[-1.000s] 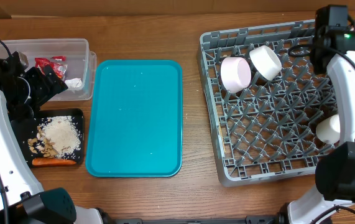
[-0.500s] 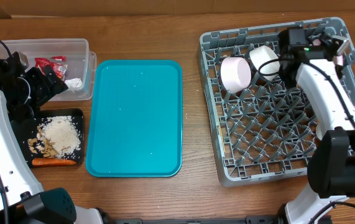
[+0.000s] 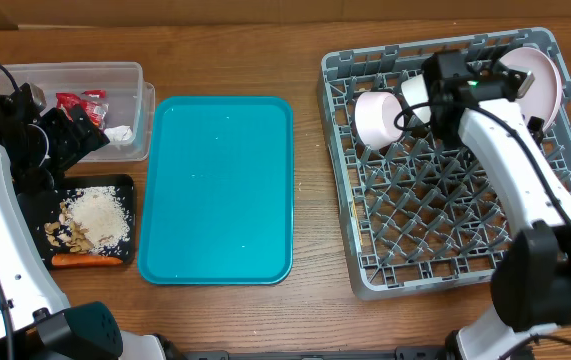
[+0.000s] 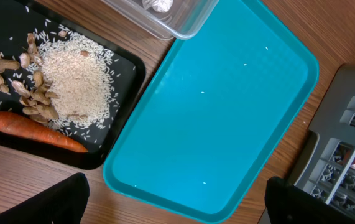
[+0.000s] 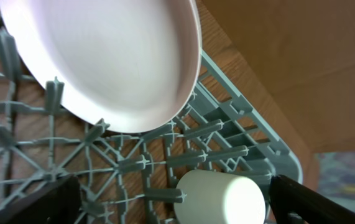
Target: Sort waste into correct bins and load items into the dishwasher
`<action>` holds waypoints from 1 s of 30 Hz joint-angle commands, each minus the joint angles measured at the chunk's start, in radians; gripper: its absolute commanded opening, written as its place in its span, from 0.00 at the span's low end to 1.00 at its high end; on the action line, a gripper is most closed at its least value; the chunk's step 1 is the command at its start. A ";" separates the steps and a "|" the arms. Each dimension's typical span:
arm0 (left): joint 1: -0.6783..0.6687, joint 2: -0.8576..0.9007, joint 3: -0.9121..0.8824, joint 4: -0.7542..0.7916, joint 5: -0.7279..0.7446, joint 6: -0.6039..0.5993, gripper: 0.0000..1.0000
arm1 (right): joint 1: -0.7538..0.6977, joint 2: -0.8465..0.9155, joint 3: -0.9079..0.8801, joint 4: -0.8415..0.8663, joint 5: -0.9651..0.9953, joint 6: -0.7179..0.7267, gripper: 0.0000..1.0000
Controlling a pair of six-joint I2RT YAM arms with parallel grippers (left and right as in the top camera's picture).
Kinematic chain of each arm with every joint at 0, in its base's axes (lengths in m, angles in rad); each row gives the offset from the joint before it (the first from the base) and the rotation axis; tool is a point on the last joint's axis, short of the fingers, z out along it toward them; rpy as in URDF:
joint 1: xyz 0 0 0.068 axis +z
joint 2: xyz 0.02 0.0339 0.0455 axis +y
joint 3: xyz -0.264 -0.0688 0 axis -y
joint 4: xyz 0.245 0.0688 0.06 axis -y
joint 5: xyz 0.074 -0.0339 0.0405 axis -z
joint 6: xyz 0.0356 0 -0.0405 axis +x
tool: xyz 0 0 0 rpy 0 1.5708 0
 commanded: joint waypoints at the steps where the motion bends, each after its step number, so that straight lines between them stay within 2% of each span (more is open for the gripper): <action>1: -0.007 -0.002 0.008 0.001 0.006 0.023 0.93 | -0.087 -0.156 0.003 0.070 -0.128 -0.086 0.57; 2: -0.007 -0.002 0.008 0.001 0.006 0.023 0.93 | -0.144 -0.188 0.003 0.116 -0.236 -0.163 0.31; 3: -0.007 -0.002 0.008 0.001 0.006 0.023 0.92 | -0.194 -0.208 0.005 0.147 -0.326 -0.201 0.19; 7: -0.007 -0.002 0.008 0.001 0.006 0.023 0.92 | -0.423 -0.226 0.027 0.254 -0.767 -0.393 0.04; 10: -0.007 -0.002 0.008 0.001 0.006 0.023 0.92 | -0.544 -0.226 0.027 0.354 -0.888 -0.390 0.04; 14: -0.007 -0.002 0.008 0.001 0.005 0.023 0.93 | -0.631 -0.219 0.027 0.509 -1.002 -0.391 0.04; 16: -0.007 -0.002 0.008 0.001 0.005 0.023 0.92 | -0.637 -0.207 0.027 0.529 -1.009 -0.399 0.04; 19: -0.007 -0.002 0.008 0.001 0.005 0.023 0.92 | -0.638 -0.143 0.027 0.547 -1.085 -0.421 0.09; 24: -0.007 -0.002 0.008 -0.003 0.004 0.024 0.93 | -0.638 -0.038 0.027 0.546 -1.136 -0.417 0.09; 25: -0.007 -0.002 0.008 -0.005 0.004 0.024 0.92 | -0.638 -0.023 0.027 0.546 -1.173 -0.417 0.09; 26: -0.007 -0.002 0.008 -0.006 0.004 0.023 0.92 | -0.638 -0.004 0.027 0.546 -1.297 -0.455 0.08; 27: -0.007 -0.002 0.008 -0.006 0.004 0.023 0.92 | -0.638 0.001 0.027 0.542 -1.468 -0.559 0.08; 28: -0.007 -0.002 0.008 -0.006 0.004 0.023 0.92 | -0.638 0.000 0.027 0.540 -1.539 -0.596 0.08; 30: -0.007 -0.002 0.008 -0.007 0.004 0.024 0.93 | -0.638 -0.001 0.027 0.532 -1.559 -0.600 0.08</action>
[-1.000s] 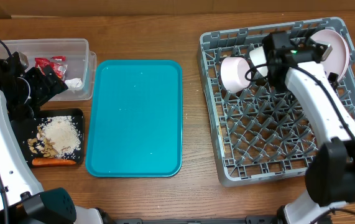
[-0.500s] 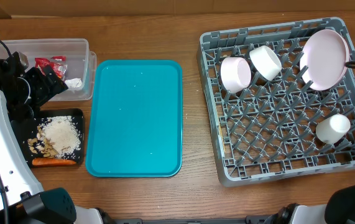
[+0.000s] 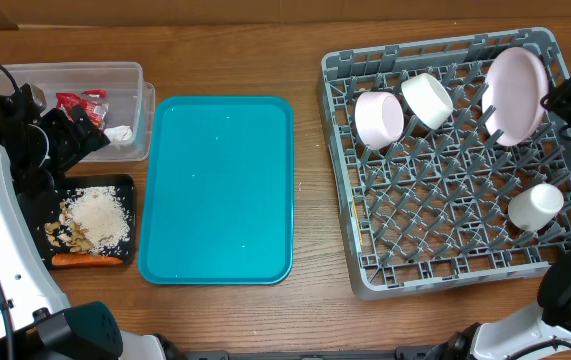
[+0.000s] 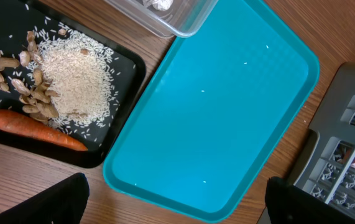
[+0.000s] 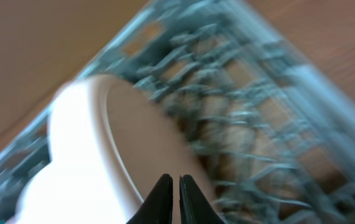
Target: Sort waste into correct bins and load items into the dishwasher
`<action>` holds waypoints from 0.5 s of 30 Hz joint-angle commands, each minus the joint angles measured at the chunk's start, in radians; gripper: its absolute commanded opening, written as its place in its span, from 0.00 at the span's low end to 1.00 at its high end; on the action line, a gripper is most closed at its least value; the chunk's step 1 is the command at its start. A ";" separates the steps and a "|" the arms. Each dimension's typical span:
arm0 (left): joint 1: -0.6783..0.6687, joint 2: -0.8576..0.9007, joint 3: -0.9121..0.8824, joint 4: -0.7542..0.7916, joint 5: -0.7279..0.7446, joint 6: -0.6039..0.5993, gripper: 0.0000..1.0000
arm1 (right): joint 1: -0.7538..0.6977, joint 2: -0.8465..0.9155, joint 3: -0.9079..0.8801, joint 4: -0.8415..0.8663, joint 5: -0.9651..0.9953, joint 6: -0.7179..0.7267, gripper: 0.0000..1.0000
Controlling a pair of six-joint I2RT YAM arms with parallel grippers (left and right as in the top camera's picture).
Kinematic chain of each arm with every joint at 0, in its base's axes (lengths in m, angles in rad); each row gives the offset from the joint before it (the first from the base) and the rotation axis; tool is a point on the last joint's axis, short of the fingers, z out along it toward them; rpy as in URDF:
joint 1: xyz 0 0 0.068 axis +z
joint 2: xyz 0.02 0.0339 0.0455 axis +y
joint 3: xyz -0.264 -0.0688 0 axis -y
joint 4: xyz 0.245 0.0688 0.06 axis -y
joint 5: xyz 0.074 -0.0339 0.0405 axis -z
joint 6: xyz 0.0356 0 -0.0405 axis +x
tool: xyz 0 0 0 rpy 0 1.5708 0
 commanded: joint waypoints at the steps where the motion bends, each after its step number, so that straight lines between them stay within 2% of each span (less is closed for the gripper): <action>1: -0.007 -0.002 0.008 -0.002 0.004 0.024 0.92 | 0.000 -0.010 0.019 -0.018 -0.182 -0.084 0.09; 4: -0.007 -0.002 0.008 -0.004 -0.004 0.024 0.93 | 0.000 -0.010 0.019 -0.066 -0.182 -0.084 0.12; 10: -0.007 -0.002 0.008 -0.005 -0.014 0.024 0.93 | -0.002 -0.013 0.019 -0.106 -0.171 -0.085 0.25; 15: -0.007 -0.002 0.008 -0.003 -0.014 0.023 0.93 | -0.002 -0.014 0.019 -0.187 -0.211 -0.143 0.36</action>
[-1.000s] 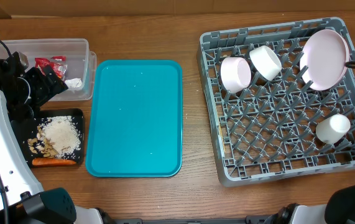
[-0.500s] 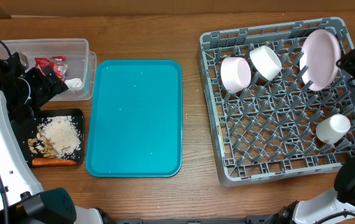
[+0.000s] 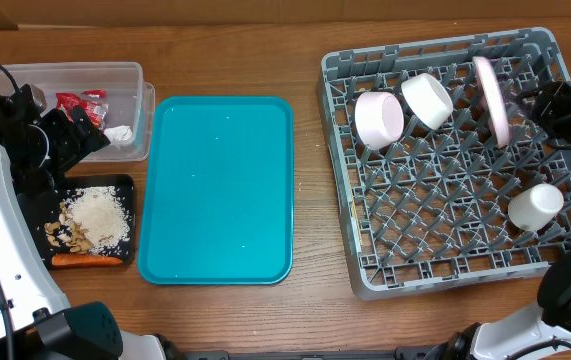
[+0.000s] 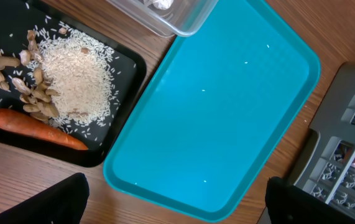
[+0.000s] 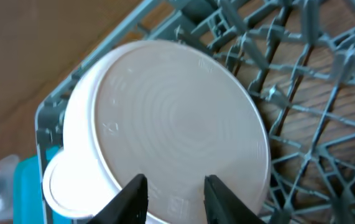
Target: Sort waste into correct bins and load items into the dishwasher
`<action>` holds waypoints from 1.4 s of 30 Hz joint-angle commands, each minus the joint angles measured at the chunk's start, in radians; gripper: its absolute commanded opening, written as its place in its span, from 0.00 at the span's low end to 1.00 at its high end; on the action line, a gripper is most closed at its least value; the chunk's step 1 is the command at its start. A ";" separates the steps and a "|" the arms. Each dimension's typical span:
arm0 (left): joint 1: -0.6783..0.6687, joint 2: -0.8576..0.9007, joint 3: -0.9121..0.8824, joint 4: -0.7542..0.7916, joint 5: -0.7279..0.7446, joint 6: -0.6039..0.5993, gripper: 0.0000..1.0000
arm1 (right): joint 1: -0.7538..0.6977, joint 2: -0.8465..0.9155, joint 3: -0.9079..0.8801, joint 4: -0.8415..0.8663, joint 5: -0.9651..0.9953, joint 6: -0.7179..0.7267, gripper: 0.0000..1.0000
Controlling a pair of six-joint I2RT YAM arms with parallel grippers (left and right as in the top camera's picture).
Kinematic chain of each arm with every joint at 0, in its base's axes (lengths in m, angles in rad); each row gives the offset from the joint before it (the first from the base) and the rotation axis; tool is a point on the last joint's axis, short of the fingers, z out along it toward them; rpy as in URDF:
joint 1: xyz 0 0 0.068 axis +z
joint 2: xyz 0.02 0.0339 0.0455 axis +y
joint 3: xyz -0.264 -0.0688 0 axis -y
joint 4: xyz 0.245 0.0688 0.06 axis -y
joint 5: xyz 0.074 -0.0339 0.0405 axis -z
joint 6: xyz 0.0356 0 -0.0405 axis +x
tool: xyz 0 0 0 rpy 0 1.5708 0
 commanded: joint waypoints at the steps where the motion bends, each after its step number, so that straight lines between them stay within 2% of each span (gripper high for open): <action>1: -0.007 -0.002 0.008 -0.001 -0.013 0.023 0.93 | -0.003 -0.014 0.019 -0.022 -0.014 -0.041 0.38; 4: -0.007 -0.002 0.008 -0.001 -0.013 0.023 0.93 | -0.010 -0.037 0.019 -0.038 0.082 -0.037 0.41; 7: -0.007 -0.002 0.008 0.001 -0.012 0.023 0.93 | -0.010 -0.095 0.021 -0.043 0.182 -0.024 0.52; 10: -0.009 -0.002 0.008 0.013 -0.012 0.023 0.93 | 0.001 -0.199 0.021 -0.055 0.195 -0.014 0.55; 16: -0.158 0.000 0.008 0.081 -0.013 0.083 1.00 | 0.219 -0.292 0.021 -0.153 0.241 -0.015 0.62; 19: -0.296 0.016 0.008 0.104 -0.068 0.129 1.00 | 0.369 -0.291 0.020 -0.190 0.371 -0.015 0.63; 21: -0.385 0.041 0.008 0.095 -0.169 0.129 1.00 | 0.491 -0.290 0.021 -0.193 0.482 -0.015 0.72; 23: -0.424 0.064 0.008 0.072 -0.199 0.129 1.00 | 0.557 -0.285 0.021 -0.201 0.505 -0.015 0.80; 24: -0.443 0.094 0.008 0.036 -0.204 0.129 1.00 | 0.592 -0.281 0.020 -0.232 0.505 -0.015 0.93; 25: -0.446 0.116 0.008 0.003 -0.203 0.127 1.00 | 0.604 -0.280 0.021 -0.271 0.505 -0.015 1.00; 30: -0.439 0.150 0.002 -0.122 -0.201 0.098 1.00 | 0.588 -0.282 0.019 -0.465 0.475 -0.004 1.00; 33: -0.439 0.107 -0.021 -0.119 -0.201 0.098 1.00 | 0.571 -0.291 0.012 -0.516 0.412 -0.004 1.00; 39: -0.439 -0.168 -0.262 0.083 -0.204 0.122 1.00 | 0.565 -0.497 -0.171 -0.376 0.401 0.021 1.00; 42: -0.439 -0.423 -0.484 0.275 -0.204 0.132 1.00 | 0.560 -0.680 -0.315 -0.251 0.400 0.019 1.00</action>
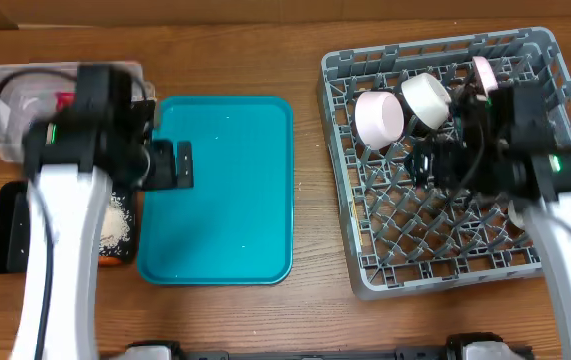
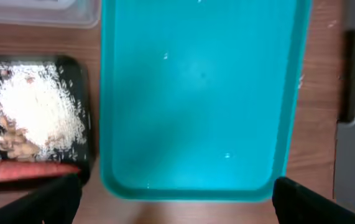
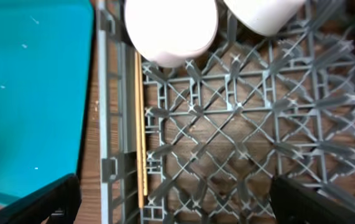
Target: Sort waste into correct bins and load items into the dishwasher
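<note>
The grey dish rack (image 1: pixel 445 255) holds a pink bowl (image 1: pixel 377 116), a white cup (image 1: pixel 427 98) and a pink plate (image 1: pixel 485 72) standing on edge at the back. The bowl (image 3: pixel 171 28) and cup (image 3: pixel 265 12) also show in the right wrist view. My right gripper (image 1: pixel 420 160) hangs open and empty over the rack's middle-left (image 3: pixel 177 208). The left gripper (image 1: pixel 177 165) is open and empty above the teal tray's (image 1: pixel 220 190) left edge (image 2: pixel 177 210). The black waste tray (image 2: pixel 84 124) carries rice (image 2: pixel 37 115), peanuts and a carrot (image 2: pixel 28 170).
A clear bin (image 1: pixel 5 85) with wrappers sits at the back left, partly under my left arm. A thin yellow stick (image 3: pixel 141 124) lies along the rack's left side. Another white cup (image 1: pixel 518 212) peeks out beside my right arm.
Both arms have moved inward. The left gripper was beside the bin at the far left and is now over the teal tray's edge. The right gripper left the plate and is over the rack's middle.
First my right gripper was at the plate leaning in the rack's back right corner. Then it was shut beyond the rack's right side, and after that open beside the plate, which stood on edge. The left arm stayed by the bin until now.
</note>
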`<action>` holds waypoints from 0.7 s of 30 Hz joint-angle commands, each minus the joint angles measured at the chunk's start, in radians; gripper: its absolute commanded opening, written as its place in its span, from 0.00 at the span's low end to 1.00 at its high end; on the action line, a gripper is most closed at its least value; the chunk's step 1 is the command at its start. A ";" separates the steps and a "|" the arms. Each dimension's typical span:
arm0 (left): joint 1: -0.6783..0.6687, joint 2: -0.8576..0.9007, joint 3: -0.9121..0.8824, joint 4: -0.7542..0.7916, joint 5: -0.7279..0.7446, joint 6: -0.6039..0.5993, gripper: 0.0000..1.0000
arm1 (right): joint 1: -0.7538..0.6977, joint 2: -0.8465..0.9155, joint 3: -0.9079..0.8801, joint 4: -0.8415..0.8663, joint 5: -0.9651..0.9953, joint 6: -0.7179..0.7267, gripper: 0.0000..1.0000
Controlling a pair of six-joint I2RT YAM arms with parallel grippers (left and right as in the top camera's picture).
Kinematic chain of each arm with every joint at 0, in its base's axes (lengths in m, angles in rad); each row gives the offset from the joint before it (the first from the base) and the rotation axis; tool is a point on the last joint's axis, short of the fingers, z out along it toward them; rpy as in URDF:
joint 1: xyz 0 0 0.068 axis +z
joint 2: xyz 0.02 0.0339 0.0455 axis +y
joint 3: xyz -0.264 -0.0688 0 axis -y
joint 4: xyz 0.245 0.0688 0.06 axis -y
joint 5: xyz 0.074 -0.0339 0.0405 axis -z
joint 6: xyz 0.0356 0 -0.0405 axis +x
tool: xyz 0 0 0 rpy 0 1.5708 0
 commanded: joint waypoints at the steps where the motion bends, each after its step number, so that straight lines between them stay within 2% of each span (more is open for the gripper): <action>1: 0.000 -0.327 -0.247 0.170 -0.007 0.030 1.00 | -0.009 -0.278 -0.166 0.135 0.010 0.010 1.00; 5: 0.000 -0.656 -0.489 0.315 -0.027 0.004 1.00 | -0.009 -0.569 -0.305 0.190 0.069 0.011 1.00; 7: 0.000 -0.741 -0.536 0.336 -0.027 0.003 1.00 | -0.009 -0.628 -0.308 0.176 0.070 0.011 1.00; 15: 0.000 -0.784 -0.544 0.186 -0.027 0.004 1.00 | -0.009 -0.660 -0.308 0.139 0.070 0.011 1.00; 21: 0.000 -0.784 -0.544 0.187 -0.027 0.004 1.00 | -0.009 -0.660 -0.308 0.109 0.070 0.011 1.00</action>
